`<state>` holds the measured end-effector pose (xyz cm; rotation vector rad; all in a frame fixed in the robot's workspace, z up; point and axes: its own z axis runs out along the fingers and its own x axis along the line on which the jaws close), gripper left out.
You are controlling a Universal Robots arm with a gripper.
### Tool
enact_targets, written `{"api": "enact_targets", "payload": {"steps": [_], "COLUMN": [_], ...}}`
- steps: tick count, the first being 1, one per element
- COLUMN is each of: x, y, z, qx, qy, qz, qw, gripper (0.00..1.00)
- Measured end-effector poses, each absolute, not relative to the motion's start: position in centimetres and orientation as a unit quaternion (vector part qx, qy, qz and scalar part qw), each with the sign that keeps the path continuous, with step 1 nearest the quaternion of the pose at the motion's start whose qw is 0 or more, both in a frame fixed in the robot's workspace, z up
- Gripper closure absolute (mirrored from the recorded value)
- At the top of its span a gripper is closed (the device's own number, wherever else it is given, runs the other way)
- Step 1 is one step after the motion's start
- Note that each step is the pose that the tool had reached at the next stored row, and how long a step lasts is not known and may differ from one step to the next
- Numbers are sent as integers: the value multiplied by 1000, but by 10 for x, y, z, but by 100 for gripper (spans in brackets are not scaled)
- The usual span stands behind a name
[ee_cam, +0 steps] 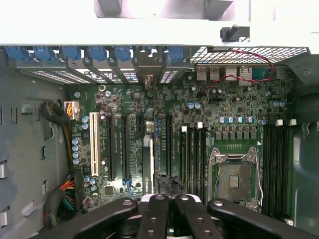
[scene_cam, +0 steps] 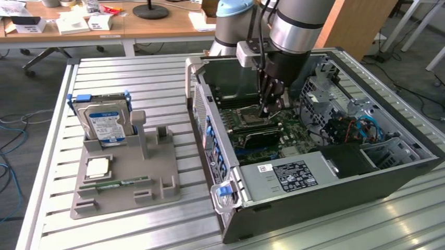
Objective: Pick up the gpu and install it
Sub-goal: 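Press down on the gpu until it lock into place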
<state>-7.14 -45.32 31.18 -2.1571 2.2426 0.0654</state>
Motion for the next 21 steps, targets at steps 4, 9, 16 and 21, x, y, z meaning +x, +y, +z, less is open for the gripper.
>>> {"api": "enact_targets", "payload": {"steps": [4, 9, 16, 21], "x": [-72, -78, -78, -78], "y": [-453, -453, -453, -453], "z": [312, 311, 306, 300], "qx": [-693, -693, -693, -693], "qy": [721, 720, 720, 720], "qz": [21, 21, 21, 21], "qw": [15, 15, 15, 15], "gripper": [89, 89, 89, 89]}}
